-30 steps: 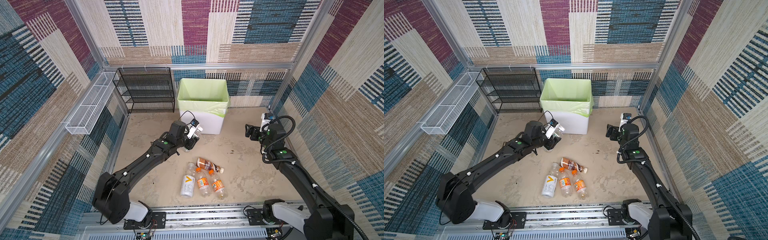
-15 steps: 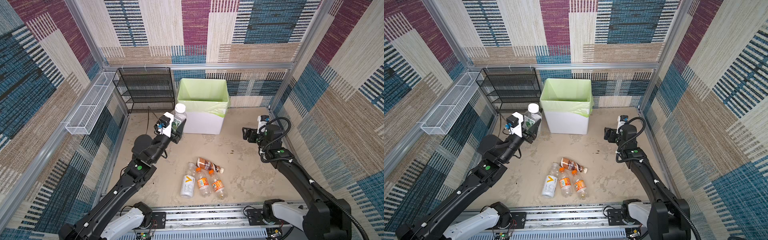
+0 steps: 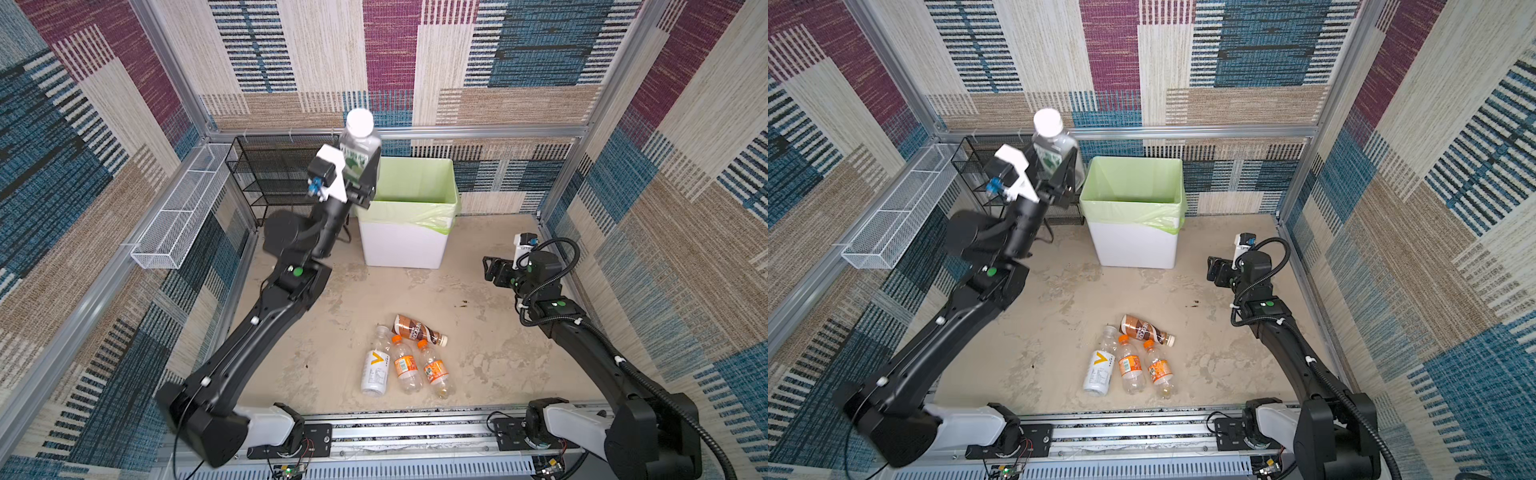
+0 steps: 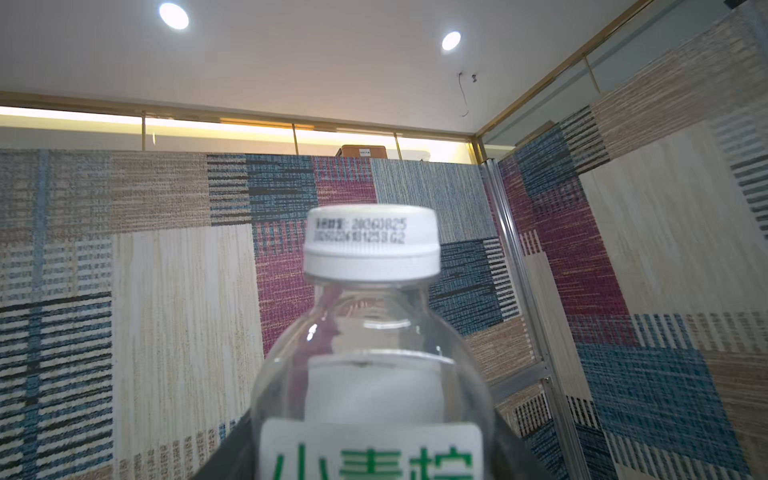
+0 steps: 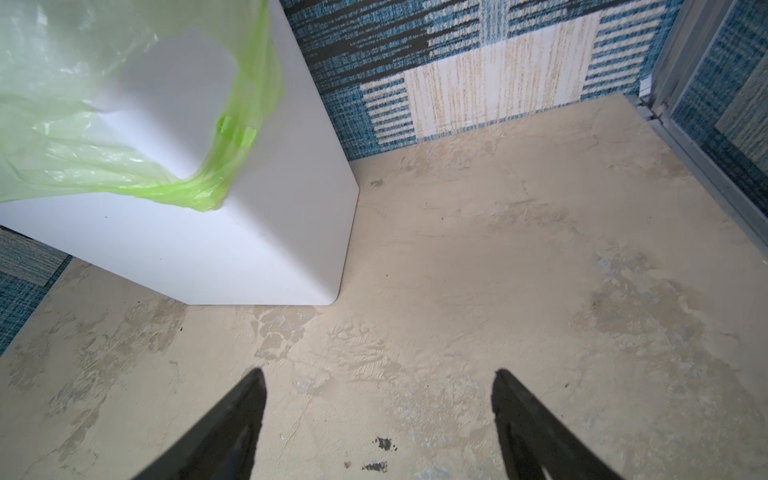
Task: Throw the plastic bottles in the bin
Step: 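Lift the lime-label bottle with the left gripper and carry it over the bin, then grasp the brown Nescafe bottle with the right gripper while the left arm withdraws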
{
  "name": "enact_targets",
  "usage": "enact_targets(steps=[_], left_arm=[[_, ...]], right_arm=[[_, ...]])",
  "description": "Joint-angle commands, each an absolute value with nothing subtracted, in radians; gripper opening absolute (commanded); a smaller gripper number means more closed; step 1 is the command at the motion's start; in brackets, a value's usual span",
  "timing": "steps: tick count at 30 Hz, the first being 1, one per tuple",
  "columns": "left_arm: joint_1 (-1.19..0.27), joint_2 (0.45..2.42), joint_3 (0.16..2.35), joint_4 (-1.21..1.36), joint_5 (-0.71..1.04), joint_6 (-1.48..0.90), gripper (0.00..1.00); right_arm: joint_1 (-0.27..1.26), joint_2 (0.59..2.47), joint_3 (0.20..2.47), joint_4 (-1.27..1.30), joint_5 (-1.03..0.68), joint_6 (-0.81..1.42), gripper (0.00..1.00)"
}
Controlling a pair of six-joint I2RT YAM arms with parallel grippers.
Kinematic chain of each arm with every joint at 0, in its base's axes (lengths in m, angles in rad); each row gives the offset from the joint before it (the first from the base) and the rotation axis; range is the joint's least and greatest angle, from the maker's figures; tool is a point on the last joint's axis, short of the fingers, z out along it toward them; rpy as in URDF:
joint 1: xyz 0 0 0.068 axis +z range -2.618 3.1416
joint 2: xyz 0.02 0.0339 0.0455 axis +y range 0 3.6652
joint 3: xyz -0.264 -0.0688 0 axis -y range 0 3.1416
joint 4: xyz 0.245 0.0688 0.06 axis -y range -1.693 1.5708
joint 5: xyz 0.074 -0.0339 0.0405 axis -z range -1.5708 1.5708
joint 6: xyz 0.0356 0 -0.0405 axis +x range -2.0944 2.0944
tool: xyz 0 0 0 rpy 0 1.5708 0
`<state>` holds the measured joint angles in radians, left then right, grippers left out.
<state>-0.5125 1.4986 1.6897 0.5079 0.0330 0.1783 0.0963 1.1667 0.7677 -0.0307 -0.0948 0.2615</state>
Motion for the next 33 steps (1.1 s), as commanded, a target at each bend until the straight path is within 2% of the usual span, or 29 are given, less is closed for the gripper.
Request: enact_targets(steps=[1,4,6,8,15,22,27,33], left_arm=[[-0.462,1.814,2.221,-0.094,0.103,-0.002,0.61],[-0.453,2.098,2.701,-0.404,0.137,-0.051,0.75],[-0.454,2.187,2.839,-0.485,0.16,-0.069,0.87],[-0.453,2.189,2.826,-0.502,0.163,-0.065,0.95],[-0.45,1.852,2.269,-0.253,0.122,-0.005,0.97],[-0.415,1.54,1.808,-0.234,0.066,0.046,0.97],[-0.318,1.354,1.491,-0.272,0.061,-0.008,0.97],[-0.228,1.237,1.264,-0.338,0.079,-0.025,0.96]], right_arm=[[0.099,1.189,0.776,0.037,-0.136,0.286,0.85],[0.104,1.185,0.766,0.038,-0.143,0.289,0.86],[0.104,1.171,0.747,0.033,-0.137,0.288,0.88],[0.104,1.162,0.738,0.024,-0.13,0.281,0.89],[0.107,1.185,0.751,0.007,-0.157,0.264,0.9],[0.162,1.214,0.794,-0.104,-0.193,0.168,0.9],[0.281,1.217,0.8,-0.203,-0.211,0.088,0.9],[0.411,1.229,0.805,-0.277,-0.303,0.006,0.92]])
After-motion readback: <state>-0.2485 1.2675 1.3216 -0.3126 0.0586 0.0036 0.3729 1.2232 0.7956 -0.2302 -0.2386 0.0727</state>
